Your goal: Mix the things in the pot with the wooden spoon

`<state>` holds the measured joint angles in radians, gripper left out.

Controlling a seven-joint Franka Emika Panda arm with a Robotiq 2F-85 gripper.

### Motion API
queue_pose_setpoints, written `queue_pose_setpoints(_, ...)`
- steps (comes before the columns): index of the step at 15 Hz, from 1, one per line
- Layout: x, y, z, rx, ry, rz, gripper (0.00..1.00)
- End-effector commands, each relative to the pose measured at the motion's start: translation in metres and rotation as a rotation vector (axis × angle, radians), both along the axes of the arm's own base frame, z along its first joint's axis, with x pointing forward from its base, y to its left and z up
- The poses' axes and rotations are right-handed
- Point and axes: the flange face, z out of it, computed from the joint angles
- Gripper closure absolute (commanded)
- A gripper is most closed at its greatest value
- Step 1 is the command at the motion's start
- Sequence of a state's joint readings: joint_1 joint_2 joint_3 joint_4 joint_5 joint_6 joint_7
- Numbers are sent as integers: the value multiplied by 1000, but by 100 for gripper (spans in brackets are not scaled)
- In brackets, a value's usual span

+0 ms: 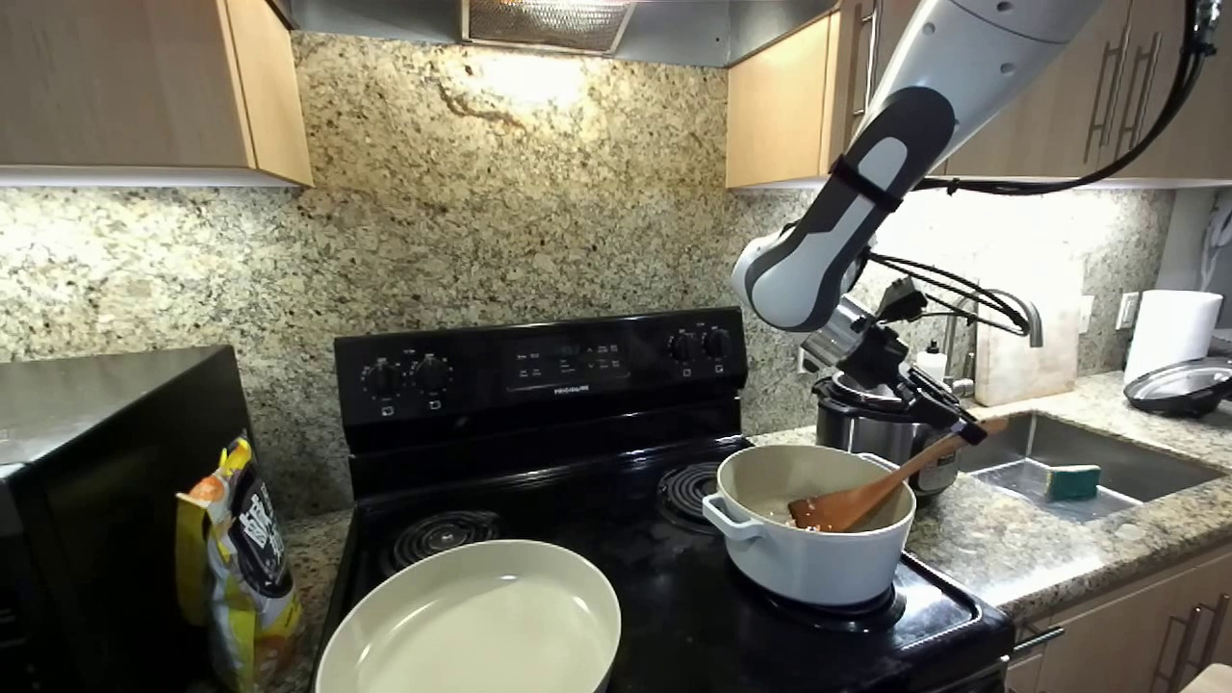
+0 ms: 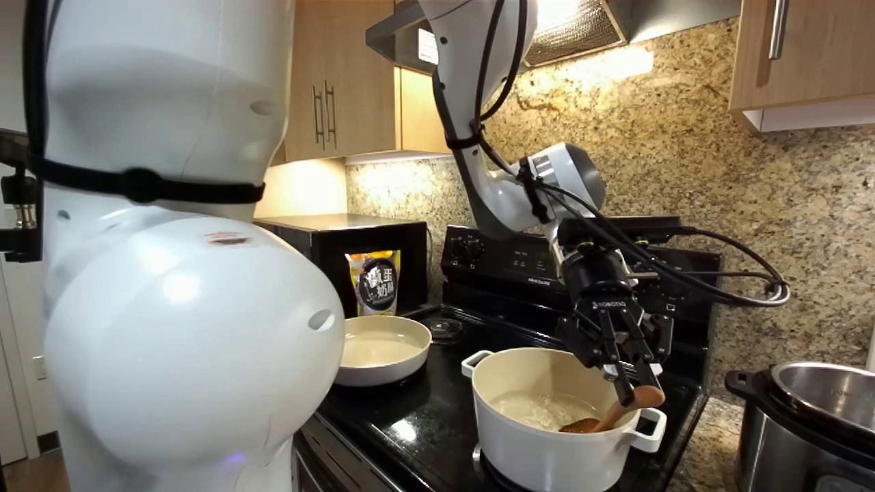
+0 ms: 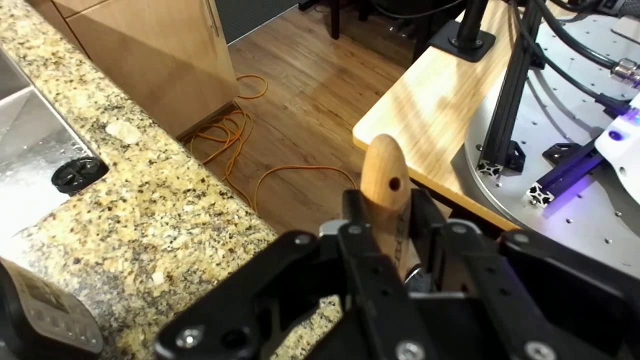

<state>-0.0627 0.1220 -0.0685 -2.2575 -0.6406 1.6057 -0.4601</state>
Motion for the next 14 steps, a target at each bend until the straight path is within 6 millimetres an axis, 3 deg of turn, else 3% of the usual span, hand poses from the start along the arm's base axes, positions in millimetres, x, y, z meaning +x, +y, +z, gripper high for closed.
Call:
queue_pose_setpoints(1,-7,22,3,-3,25,105,93)
queue_pose_setpoints(7,6,57,0,24,13,221,93)
queue_pose_setpoints(14,10,51,-15,34,6,144,93)
